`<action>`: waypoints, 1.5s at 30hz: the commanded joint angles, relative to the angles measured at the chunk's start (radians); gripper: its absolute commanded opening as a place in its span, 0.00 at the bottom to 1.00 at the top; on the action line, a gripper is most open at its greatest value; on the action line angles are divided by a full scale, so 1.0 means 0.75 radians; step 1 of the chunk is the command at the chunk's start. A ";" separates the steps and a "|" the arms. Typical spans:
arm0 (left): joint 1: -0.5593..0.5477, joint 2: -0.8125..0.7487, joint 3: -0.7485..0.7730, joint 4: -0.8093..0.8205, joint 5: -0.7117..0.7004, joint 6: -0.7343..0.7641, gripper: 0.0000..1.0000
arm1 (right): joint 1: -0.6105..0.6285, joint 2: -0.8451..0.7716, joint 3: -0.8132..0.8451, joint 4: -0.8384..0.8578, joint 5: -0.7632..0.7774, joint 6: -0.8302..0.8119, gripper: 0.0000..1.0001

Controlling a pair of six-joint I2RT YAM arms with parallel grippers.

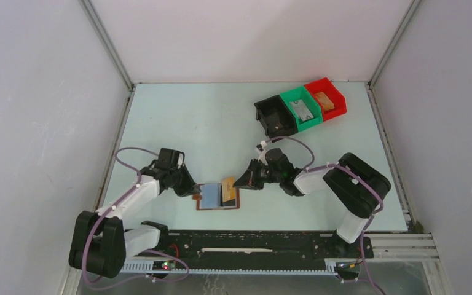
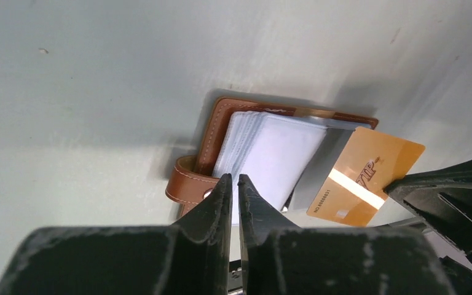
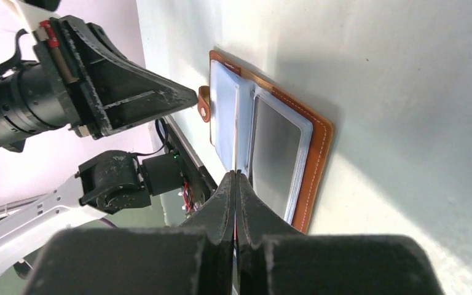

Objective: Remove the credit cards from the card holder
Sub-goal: Remove the credit card from the card holder, then place the credit card in the storage box.

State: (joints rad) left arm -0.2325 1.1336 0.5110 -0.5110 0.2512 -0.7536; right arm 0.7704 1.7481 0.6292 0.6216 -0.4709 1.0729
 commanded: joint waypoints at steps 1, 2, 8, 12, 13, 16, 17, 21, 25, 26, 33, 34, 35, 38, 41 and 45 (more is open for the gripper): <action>0.009 -0.085 0.116 -0.081 -0.071 0.055 0.13 | -0.033 -0.118 0.016 -0.124 -0.037 -0.126 0.00; 0.010 -0.102 0.125 -0.085 -0.071 0.057 0.13 | -0.043 -0.144 0.016 -0.143 -0.042 -0.140 0.00; 0.011 -0.198 0.192 -0.098 -0.037 0.103 0.16 | -0.161 -0.346 0.070 -0.333 -0.165 -0.275 0.00; 0.011 -0.232 0.268 -0.129 -0.020 0.160 0.17 | -0.322 -0.439 0.308 -0.730 -0.281 -0.560 0.00; 0.010 -0.236 0.286 -0.138 -0.018 0.173 0.17 | -0.366 -0.451 0.387 -0.873 -0.289 -0.644 0.00; 0.010 -0.241 0.322 -0.156 -0.015 0.195 0.18 | -0.525 -0.477 0.600 -1.212 -0.272 -0.882 0.00; 0.010 -0.242 0.326 -0.156 -0.014 0.196 0.18 | -0.585 -0.478 0.659 -1.286 -0.279 -0.929 0.00; 0.011 -0.229 0.320 -0.134 0.004 0.193 0.18 | -0.830 -0.464 0.803 -1.428 -0.318 -1.007 0.00; 0.011 -0.199 0.307 -0.118 0.022 0.195 0.18 | -1.031 -0.420 0.917 -1.502 -0.338 -1.041 0.00; 0.011 -0.192 0.305 -0.115 0.025 0.195 0.18 | -1.079 -0.399 0.942 -1.516 -0.328 -1.050 0.00; 0.011 -0.154 0.298 -0.094 0.039 0.197 0.18 | -1.279 -0.173 1.217 -1.585 -0.215 -1.224 0.00; 0.011 -0.147 0.297 -0.094 0.040 0.197 0.18 | -1.298 -0.113 1.280 -1.596 -0.227 -1.259 0.00; 0.010 -0.138 0.298 -0.093 0.041 0.199 0.18 | -1.313 -0.053 1.397 -1.633 -0.221 -1.302 0.00; 0.011 -0.105 0.299 -0.091 0.038 0.203 0.18 | -1.312 0.113 1.634 -1.698 -0.126 -1.407 0.00; 0.011 -0.054 0.288 -0.064 0.050 0.194 0.18 | -1.299 0.287 1.886 -1.768 -0.009 -1.480 0.00; 0.011 0.008 0.274 -0.006 0.113 0.179 0.17 | -1.283 0.575 2.276 -1.986 0.039 -1.604 0.00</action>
State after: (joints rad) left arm -0.2287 1.1103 0.7177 -0.5816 0.2821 -0.6277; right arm -0.2081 2.0373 2.1147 -0.7101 -0.5087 0.0063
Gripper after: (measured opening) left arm 0.176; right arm 0.006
